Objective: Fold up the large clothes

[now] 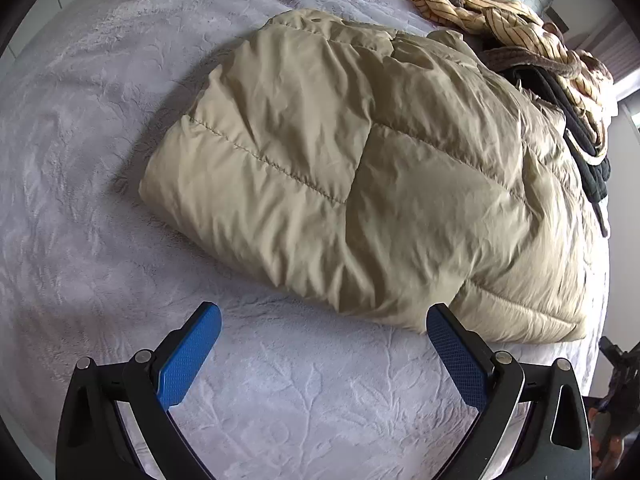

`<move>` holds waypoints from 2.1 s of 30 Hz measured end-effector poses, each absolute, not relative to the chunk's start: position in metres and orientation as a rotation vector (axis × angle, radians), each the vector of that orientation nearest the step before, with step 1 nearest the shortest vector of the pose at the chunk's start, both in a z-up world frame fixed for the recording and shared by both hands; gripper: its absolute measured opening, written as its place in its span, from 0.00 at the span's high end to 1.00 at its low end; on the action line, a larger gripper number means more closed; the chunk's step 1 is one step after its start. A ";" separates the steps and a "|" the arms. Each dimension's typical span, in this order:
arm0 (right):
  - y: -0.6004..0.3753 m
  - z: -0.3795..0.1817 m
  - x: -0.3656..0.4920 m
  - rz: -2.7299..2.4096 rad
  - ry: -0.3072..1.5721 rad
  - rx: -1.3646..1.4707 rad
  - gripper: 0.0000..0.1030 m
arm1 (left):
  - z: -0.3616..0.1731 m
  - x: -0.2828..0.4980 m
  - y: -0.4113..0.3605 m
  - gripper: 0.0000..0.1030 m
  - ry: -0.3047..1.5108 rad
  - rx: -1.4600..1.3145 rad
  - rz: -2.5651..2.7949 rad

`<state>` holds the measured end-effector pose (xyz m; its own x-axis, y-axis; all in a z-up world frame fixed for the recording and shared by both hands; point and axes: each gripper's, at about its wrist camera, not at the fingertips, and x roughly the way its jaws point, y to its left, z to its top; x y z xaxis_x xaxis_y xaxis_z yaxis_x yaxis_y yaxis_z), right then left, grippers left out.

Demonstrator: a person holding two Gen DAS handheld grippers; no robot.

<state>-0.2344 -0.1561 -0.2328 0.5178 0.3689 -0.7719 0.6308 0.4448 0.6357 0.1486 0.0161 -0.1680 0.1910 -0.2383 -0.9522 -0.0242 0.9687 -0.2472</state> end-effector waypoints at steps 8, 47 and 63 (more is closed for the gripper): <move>-0.163 -0.250 -0.226 -0.172 1.044 1.234 0.00 | -0.180 0.154 0.025 0.00 1.374 -0.302 -0.181; -0.181 -0.275 -0.192 0.105 0.890 1.537 0.73 | -0.170 0.198 0.043 0.81 1.178 -0.815 -0.248; -0.178 -0.242 -0.286 0.183 0.983 1.477 0.74 | -0.126 0.098 0.066 0.81 1.195 -0.719 -0.354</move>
